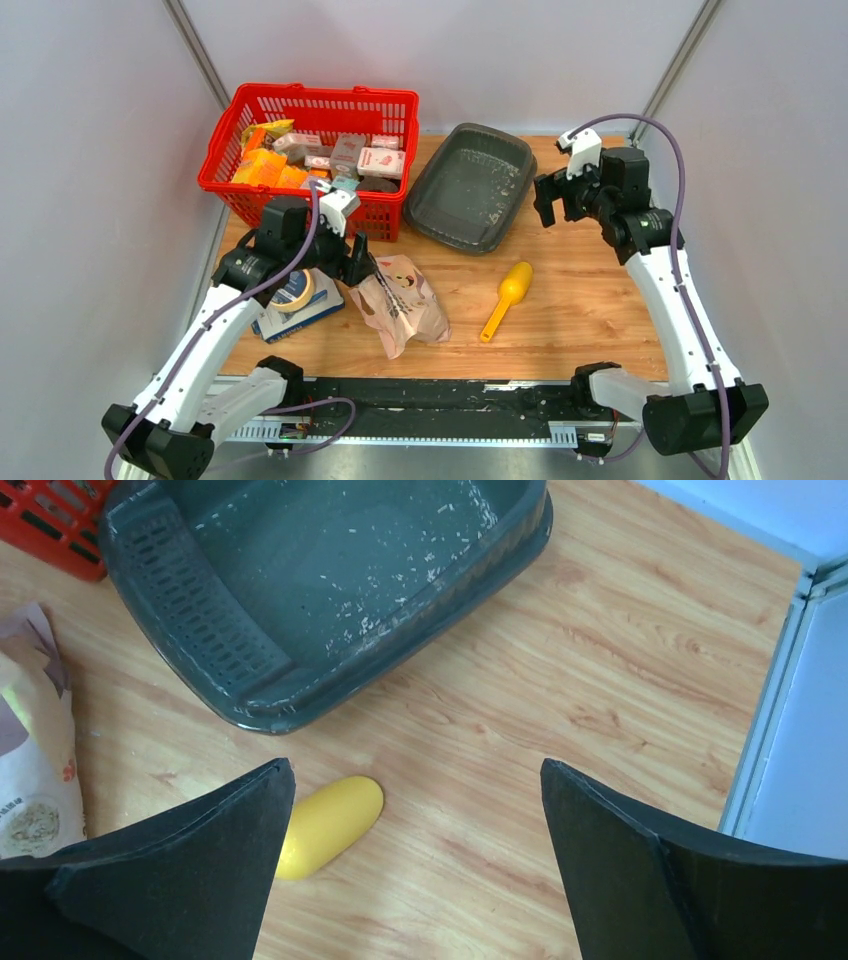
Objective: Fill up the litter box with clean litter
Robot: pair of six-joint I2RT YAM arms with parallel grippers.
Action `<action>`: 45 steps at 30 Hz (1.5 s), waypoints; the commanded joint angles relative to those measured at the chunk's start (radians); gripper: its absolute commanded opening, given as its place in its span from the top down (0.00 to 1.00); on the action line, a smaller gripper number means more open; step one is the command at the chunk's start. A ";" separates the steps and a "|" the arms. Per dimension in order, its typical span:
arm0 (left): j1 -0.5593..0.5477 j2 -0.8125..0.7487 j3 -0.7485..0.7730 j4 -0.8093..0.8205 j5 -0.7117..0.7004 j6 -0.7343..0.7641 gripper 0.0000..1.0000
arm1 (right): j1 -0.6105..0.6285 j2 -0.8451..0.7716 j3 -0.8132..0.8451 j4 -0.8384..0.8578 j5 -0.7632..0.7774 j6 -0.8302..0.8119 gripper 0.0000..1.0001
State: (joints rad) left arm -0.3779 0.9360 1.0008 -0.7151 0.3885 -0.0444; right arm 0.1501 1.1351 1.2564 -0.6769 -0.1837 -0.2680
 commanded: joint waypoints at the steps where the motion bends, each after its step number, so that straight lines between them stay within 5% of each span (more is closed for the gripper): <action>1: -0.030 -0.026 -0.039 -0.064 0.125 -0.031 0.12 | 0.015 -0.021 -0.011 0.004 0.009 -0.005 0.00; 5: -0.029 -0.048 -0.073 -0.087 0.107 -0.052 0.14 | 0.113 -0.023 -0.006 -0.102 -0.257 -0.167 0.00; 12: -0.027 -0.098 -0.034 -0.179 -0.037 0.018 0.22 | 0.374 0.020 -0.109 -0.124 -0.307 -0.241 0.00; 16: -0.027 -0.108 -0.047 -0.143 0.224 -0.024 0.19 | 0.442 0.095 -0.163 -0.050 -0.275 -0.237 0.00; 28: -0.070 -0.019 -0.251 0.152 0.440 -0.380 0.18 | 0.477 0.164 -0.222 0.056 -0.154 -0.221 0.00; 38: -0.105 0.219 -0.032 -0.053 0.233 -0.367 0.10 | 0.480 0.230 -0.290 0.166 -0.202 -0.016 0.05; 45: -0.219 0.305 0.147 -0.289 0.035 -0.324 0.24 | 0.477 0.146 -0.288 0.145 -0.140 -0.030 0.01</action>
State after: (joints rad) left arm -0.5442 1.2469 1.0779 -0.8627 0.5278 -0.3752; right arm 0.6254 1.3468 0.9565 -0.5636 -0.3424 -0.3107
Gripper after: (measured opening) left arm 0.776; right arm 0.983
